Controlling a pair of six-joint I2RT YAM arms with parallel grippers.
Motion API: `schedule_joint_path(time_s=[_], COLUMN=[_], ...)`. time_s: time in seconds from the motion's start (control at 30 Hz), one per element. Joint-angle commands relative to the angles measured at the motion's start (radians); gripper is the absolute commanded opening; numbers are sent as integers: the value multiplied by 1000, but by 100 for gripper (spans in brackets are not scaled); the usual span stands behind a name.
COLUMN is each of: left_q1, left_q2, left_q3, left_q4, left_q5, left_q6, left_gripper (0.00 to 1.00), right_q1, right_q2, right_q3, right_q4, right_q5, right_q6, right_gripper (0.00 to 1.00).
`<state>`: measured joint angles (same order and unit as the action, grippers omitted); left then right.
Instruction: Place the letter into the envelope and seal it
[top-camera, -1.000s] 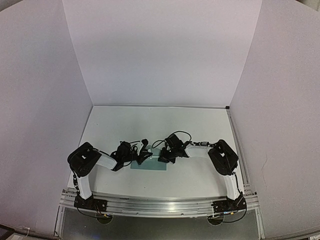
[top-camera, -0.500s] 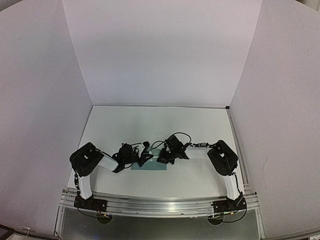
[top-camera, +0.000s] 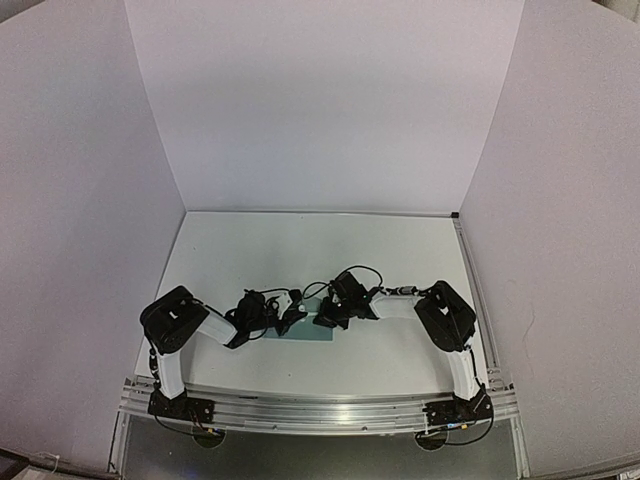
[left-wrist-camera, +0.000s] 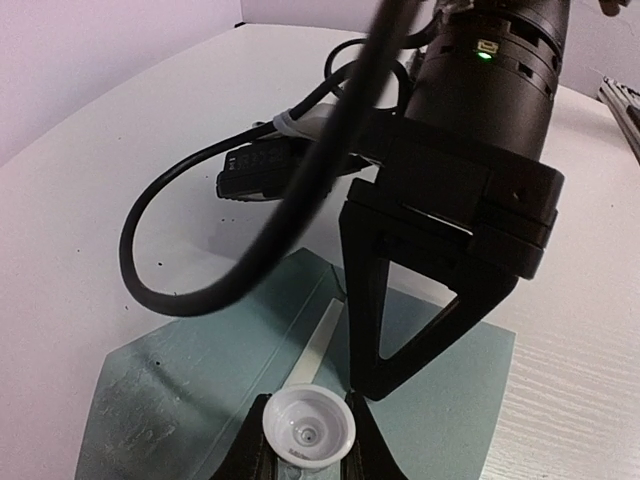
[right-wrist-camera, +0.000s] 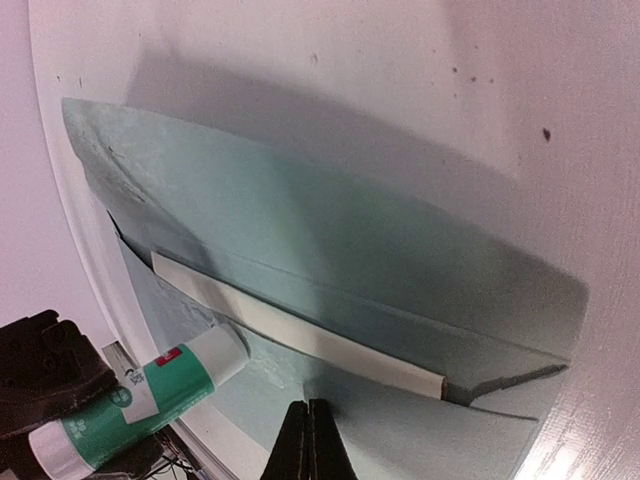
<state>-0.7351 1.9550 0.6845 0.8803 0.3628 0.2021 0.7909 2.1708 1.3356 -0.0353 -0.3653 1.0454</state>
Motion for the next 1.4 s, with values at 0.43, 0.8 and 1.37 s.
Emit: schedule_joint_path(time_s=[0.43,0.8,1.37], left_q1=[5,22,21], left_q2=[-55,-79,-320], left_q3=[-133,-130,-206], left_q4=[-183,-269,-128], left_q5=[-143,-289,-162], left_q6=[72,37,-5], left_gripper=[0,0,0], right_q1=[27,27,27], right_q2=[45,43,53], right_q3=[-69,-68,-36], right_q4=[-151,-174,-190], right_q5=[80,86,86], right_q6=[-4,-24,-37], right_gripper=[0,0,0])
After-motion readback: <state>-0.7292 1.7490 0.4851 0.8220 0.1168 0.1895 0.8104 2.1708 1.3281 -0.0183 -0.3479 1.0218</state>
